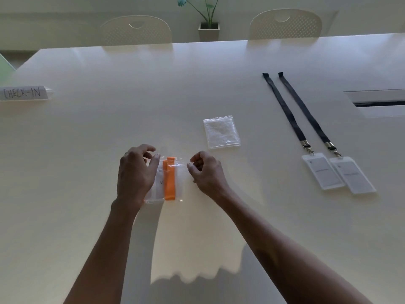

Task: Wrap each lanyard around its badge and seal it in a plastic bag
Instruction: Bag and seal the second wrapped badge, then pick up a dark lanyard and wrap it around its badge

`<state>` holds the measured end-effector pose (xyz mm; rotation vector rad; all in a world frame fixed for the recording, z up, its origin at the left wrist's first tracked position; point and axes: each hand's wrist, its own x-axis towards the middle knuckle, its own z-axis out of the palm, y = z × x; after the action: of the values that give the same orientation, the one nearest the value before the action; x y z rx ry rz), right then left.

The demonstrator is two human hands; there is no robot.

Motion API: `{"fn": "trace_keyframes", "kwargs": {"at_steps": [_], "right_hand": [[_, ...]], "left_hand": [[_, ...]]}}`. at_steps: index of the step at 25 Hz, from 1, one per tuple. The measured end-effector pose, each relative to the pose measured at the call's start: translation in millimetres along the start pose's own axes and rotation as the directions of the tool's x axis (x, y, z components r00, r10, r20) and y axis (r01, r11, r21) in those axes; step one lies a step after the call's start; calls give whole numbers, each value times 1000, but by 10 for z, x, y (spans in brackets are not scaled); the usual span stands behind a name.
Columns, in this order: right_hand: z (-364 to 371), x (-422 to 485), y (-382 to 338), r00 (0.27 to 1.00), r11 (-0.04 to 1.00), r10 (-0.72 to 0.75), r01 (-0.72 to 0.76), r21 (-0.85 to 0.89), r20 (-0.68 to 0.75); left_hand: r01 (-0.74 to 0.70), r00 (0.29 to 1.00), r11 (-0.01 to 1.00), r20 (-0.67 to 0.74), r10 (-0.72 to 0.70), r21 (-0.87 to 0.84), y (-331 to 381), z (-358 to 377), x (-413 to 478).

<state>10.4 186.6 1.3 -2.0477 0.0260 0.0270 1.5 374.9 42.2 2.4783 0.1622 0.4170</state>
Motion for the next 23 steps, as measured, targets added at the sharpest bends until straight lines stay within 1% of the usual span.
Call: {"fn": "trace_keyframes", "kwargs": {"at_steps": [3,7,13,18,21,23], "right_hand": [[-140,-127,14,998,998,-53,52,-45,-22],[-501,-274,112,992,986,-125,122,-115,-20],[-1235,-500,390,980,958,-179,155,-239,-82],[-1959,-640,724,962,911,-216,137,-388,-169],[-2343,-705,959,948,875,-224,93,-475,-226],[-2543,-751,1106,949,845,-212,58,-532,-233]], "left_hand": [[-27,999,999,-18,27,20,153,66,-139],[-51,998,998,-26,51,27,489,259,-345],[-122,991,992,49,121,19,1070,711,-687],[-170,977,985,126,172,-28,1658,1220,-944],[-207,957,976,195,215,-61,2044,1569,-1096],[-231,940,969,237,244,-84,2275,1781,-1173]]}}
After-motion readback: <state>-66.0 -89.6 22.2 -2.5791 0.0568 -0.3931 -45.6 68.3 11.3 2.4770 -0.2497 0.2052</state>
